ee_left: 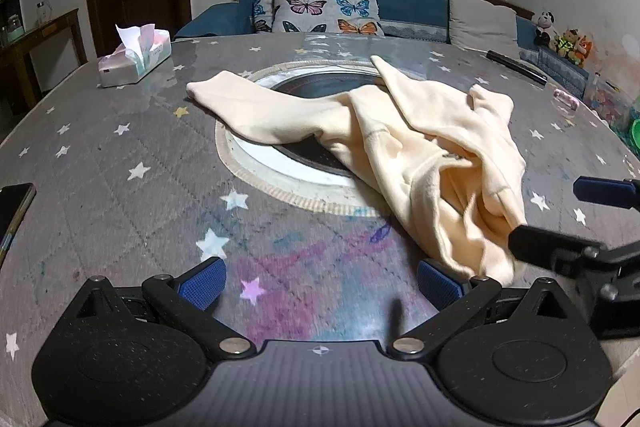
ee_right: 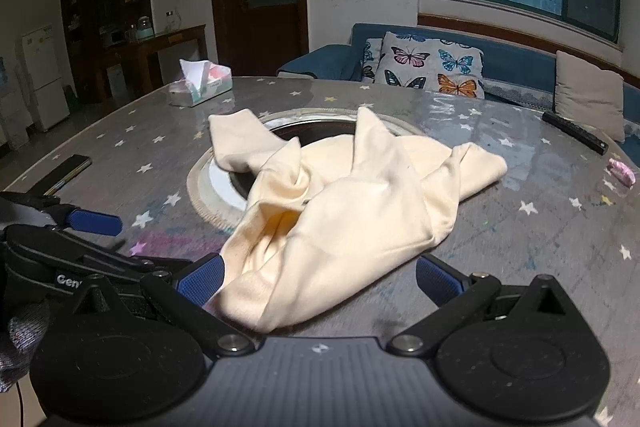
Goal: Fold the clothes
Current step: 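Grasp the cream sweatshirt with both grippers and lift it off the table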
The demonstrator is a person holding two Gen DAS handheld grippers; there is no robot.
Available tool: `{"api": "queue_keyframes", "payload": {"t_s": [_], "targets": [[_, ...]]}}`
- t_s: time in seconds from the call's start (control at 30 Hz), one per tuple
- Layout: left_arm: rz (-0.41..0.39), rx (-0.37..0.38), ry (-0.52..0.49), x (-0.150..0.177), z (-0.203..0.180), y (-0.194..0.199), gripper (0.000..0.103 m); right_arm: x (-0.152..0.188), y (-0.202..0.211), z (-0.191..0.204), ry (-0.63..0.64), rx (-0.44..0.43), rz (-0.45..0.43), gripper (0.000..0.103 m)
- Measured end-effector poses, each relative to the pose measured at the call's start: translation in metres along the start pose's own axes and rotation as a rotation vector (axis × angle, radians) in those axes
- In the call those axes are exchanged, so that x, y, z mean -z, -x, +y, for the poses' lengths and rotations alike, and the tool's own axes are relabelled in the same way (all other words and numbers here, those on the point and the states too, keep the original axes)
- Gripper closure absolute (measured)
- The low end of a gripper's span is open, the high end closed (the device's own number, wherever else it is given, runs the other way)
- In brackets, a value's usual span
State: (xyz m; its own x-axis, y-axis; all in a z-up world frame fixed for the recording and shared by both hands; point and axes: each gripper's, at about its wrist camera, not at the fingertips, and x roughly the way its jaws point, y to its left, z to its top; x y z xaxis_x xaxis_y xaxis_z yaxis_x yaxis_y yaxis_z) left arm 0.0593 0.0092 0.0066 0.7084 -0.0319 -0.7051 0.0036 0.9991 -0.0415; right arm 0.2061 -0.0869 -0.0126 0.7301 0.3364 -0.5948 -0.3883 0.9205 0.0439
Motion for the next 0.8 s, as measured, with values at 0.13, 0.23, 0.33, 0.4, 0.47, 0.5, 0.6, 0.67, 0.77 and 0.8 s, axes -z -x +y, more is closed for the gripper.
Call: {"api": "queue_keyframes", "payload": {"t_s": [0.13,0.23,0.33,0.4,0.47,0.5,0.6,0.67,0.77,0.8], "targets": [[-0.018,-0.006,0.013,-0.013,0.005,-0.003,0.0,-0.014,-0.009,-0.01,-0.009,0.016,-0.005,0.003],[-0.032,-0.011,0.025,-0.023,0.009,-0.006,0.001,-0.027,-0.024,-0.021,-0.018,0.031,0.001,0.009],[-0.043,-0.006,0.026,-0.033,0.011,-0.01,0.007,-0.04,-0.039,-0.031,-0.037,0.028,0.014,0.015],[-0.046,0.007,0.019,-0.04,0.01,-0.014,0.01,-0.05,-0.053,-0.038,-0.047,0.026,0.023,0.022],[-0.049,0.018,0.007,-0.046,0.009,-0.019,0.016,-0.058,-0.064,-0.042,-0.049,0.027,0.031,0.028],[-0.049,0.023,0.003,-0.05,0.008,-0.023,0.02,-0.063,-0.071,-0.044,-0.049,0.027,0.036,0.032],[-0.048,0.038,-0.001,-0.062,0.007,-0.033,0.027,-0.076,-0.093,-0.047,-0.036,0.021,0.056,0.037],[-0.047,0.05,-0.008,-0.068,0.007,-0.039,0.03,-0.083,-0.106,-0.047,-0.016,0.024,0.065,0.038],[-0.042,0.068,-0.025,-0.079,0.004,-0.05,0.033,-0.092,-0.13,-0.048,0.014,0.041,0.085,0.041],[-0.042,0.071,-0.031,-0.082,0.003,-0.053,0.035,-0.095,-0.14,-0.049,0.021,0.048,0.093,0.043]]}}
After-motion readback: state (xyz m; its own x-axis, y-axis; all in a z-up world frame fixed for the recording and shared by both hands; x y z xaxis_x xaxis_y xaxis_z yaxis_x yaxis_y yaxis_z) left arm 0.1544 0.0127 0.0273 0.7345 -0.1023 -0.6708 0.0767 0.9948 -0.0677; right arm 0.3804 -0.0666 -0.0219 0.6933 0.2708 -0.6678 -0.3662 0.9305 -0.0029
